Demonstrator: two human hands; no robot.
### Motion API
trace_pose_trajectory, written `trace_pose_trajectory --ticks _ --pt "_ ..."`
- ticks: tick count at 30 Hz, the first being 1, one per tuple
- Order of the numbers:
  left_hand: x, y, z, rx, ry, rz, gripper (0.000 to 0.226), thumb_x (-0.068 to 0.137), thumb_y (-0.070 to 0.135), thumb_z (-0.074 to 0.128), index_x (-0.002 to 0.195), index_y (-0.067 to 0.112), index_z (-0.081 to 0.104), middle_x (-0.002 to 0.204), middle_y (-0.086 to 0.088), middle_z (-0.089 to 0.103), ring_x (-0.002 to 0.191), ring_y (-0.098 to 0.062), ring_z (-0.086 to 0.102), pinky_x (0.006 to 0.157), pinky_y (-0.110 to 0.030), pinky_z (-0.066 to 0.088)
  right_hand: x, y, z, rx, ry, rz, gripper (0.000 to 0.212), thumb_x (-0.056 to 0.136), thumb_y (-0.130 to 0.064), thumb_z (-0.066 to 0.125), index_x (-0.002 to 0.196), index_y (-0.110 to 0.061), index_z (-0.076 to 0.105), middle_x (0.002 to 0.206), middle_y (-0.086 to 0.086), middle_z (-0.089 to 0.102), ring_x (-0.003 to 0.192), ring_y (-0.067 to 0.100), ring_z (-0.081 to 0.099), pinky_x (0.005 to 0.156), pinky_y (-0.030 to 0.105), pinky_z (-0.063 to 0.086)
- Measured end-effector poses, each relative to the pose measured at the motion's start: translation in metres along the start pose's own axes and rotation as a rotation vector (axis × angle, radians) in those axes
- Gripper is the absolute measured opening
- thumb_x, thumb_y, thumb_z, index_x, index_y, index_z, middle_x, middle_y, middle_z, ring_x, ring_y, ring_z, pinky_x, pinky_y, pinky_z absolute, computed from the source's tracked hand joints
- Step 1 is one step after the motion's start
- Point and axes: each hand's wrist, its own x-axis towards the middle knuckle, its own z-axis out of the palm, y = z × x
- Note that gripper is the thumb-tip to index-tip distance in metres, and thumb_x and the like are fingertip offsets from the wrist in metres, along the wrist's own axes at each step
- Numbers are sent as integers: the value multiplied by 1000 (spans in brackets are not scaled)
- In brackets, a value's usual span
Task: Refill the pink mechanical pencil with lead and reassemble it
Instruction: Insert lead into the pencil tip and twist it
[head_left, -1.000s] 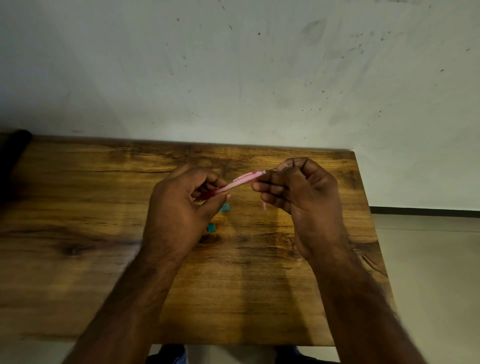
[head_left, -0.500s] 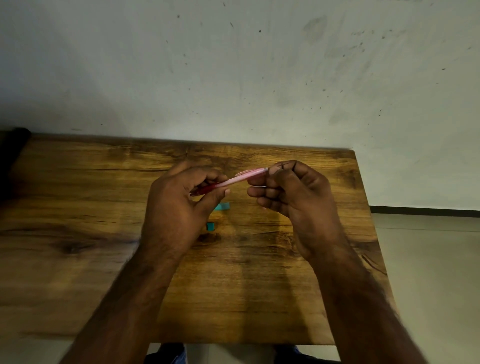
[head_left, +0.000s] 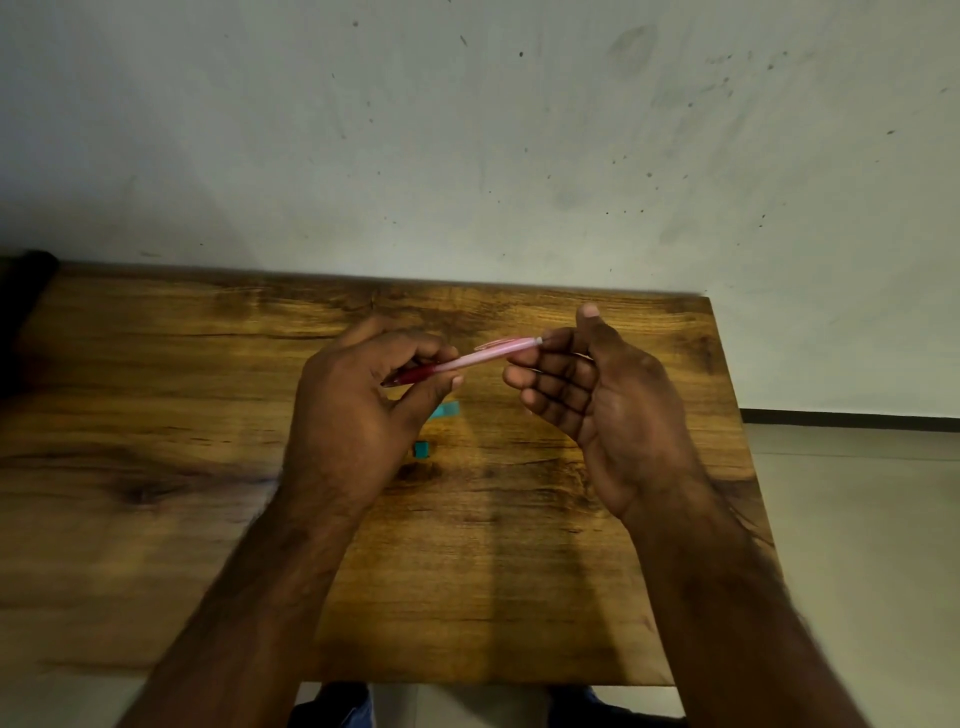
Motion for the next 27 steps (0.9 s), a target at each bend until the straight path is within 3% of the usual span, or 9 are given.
trace_pose_trajectory --ticks 7,22,27 --pt "0 1 1 0 -4 1 23 82 21 83 104 24 78 96 14 67 88 2 64 75 -6 48 1 0 1 -27 -9 1 40 101 -46 56 95 -11 75 95 16 81 88 29 80 72 30 64" --pt "0 4 1 -1 -17 1 22 82 20 82 103 23 78 96 13 67 90 2 63 75 -5 47 3 5 3 -83 -47 4 43 101 -44 57 107 -5 75 96 12 82 89 27 80 75 30 63" --pt "1 3 -2 -8 -11 -19 23 81 21 83 104 24 78 97 15 67 90 3 64 76 -5 48 8 1 -7 -131 95 -81 38 102 -41 57 100 -7 73 89 12 82 75 20 78 66 28 62"
